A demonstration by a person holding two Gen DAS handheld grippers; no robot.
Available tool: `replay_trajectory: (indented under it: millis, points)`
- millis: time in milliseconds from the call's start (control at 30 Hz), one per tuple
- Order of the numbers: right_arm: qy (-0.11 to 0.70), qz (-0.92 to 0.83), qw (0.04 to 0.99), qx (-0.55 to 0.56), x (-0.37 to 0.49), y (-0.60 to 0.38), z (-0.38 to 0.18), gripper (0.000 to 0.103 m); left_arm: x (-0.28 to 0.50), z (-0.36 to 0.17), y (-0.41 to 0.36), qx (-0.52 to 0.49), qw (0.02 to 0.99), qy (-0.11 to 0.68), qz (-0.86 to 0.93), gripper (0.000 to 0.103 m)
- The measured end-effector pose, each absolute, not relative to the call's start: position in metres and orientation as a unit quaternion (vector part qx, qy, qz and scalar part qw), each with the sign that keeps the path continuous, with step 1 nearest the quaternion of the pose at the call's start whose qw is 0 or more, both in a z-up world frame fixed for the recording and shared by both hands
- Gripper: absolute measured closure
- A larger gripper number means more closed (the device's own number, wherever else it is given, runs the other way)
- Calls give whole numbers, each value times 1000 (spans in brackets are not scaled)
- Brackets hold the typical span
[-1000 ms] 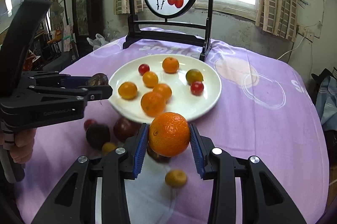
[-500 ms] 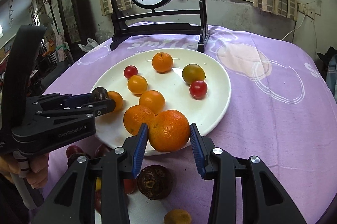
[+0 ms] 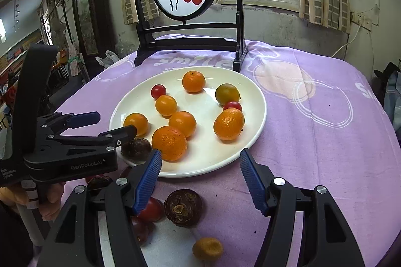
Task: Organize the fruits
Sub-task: 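Carry the mandarin and dark fruit onto the plate and open both tools, then grasp a small yellow fruit with the right tool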
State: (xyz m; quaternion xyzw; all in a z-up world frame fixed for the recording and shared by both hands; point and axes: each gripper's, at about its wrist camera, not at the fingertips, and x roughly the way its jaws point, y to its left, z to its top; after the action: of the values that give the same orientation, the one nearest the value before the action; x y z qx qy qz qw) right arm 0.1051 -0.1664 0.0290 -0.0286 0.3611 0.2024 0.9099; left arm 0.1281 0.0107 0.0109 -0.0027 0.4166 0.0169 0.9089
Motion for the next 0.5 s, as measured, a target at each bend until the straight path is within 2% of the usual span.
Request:
replay_trajectory:
  millis: [133,500]
  points:
    - [360,201,910,-48,97,-165,31,38,121,12,18,-25,908,419,15,15]
    - [397,218,884,-118,60,-183,17,37,92,13,39,-50,909,414,15,15]
